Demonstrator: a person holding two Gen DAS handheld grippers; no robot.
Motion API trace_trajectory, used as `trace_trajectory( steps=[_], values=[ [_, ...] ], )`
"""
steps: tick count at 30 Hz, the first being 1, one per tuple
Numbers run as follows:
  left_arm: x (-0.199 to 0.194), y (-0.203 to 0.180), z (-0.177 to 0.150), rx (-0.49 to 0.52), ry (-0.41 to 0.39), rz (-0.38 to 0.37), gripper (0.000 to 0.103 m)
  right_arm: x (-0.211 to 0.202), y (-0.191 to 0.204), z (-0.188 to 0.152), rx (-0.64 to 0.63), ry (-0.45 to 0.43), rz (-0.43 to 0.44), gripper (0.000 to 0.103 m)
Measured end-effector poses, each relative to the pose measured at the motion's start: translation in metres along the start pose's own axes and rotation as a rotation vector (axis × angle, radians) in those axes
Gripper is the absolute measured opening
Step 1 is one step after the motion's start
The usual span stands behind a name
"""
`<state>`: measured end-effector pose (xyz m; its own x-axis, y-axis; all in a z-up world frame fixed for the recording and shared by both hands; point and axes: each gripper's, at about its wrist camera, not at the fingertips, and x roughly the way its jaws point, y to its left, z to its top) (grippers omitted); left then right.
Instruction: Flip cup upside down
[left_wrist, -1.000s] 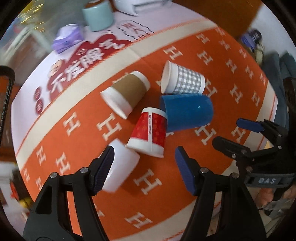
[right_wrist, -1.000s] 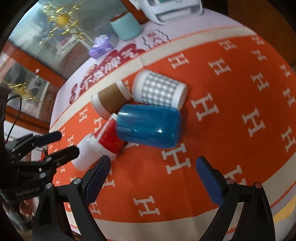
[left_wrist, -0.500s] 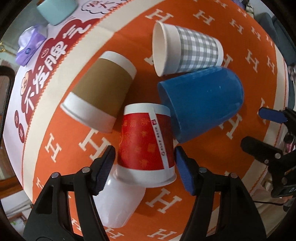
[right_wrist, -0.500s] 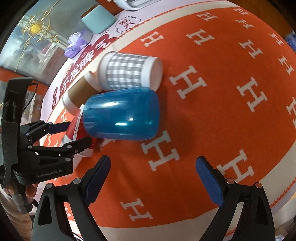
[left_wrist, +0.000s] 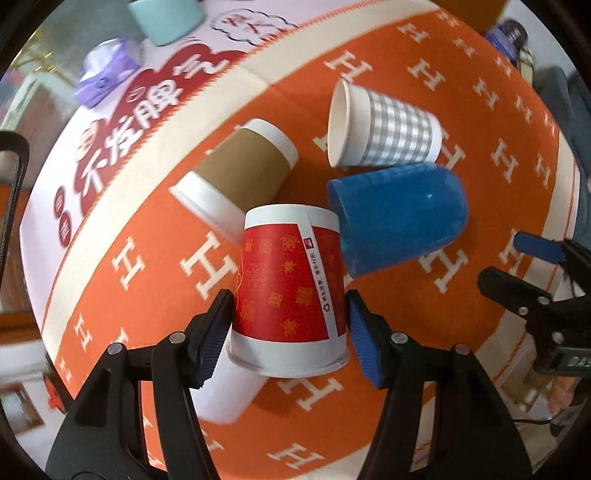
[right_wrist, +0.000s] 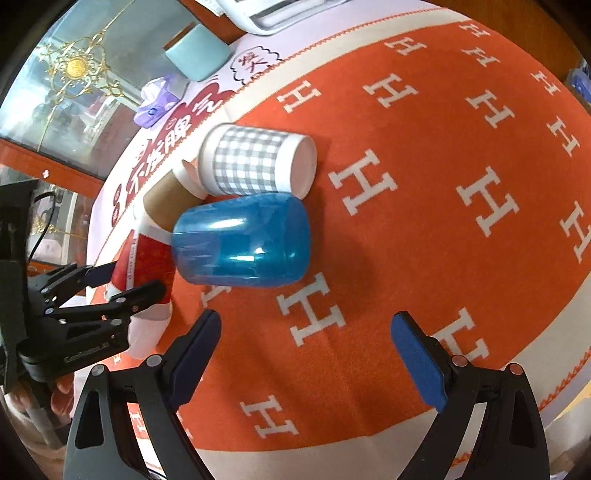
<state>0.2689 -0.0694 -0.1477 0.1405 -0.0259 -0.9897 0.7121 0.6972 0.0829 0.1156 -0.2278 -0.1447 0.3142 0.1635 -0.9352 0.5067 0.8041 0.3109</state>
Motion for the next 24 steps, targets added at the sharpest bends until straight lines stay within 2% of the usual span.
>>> trace_trajectory(
  steps=[5,10,14,18,24],
  values=[
    [-0.048,-0.010,-0.023,-0.100,-0.053,-0.007,0.058,-0.022,0.005,-0.002,-0.055,-0.011,0.018,0.095],
    [-0.071,-0.032,-0.053,-0.217,-0.069,-0.043,0.058,-0.035,0.000,-0.011,-0.099,-0.003,0.028,0.095],
    [-0.061,-0.053,-0.086,-0.325,-0.060,-0.072,0.058,-0.036,-0.007,-0.023,-0.140,0.023,0.022,0.095],
    [-0.028,-0.066,-0.115,-0.485,-0.001,-0.138,0.058,-0.033,-0.014,-0.036,-0.179,0.048,0.008,0.095],
    [0.001,-0.074,-0.143,-0.658,0.017,-0.180,0.059,-0.029,-0.024,-0.049,-0.220,0.072,-0.012,0.095]
  ],
)
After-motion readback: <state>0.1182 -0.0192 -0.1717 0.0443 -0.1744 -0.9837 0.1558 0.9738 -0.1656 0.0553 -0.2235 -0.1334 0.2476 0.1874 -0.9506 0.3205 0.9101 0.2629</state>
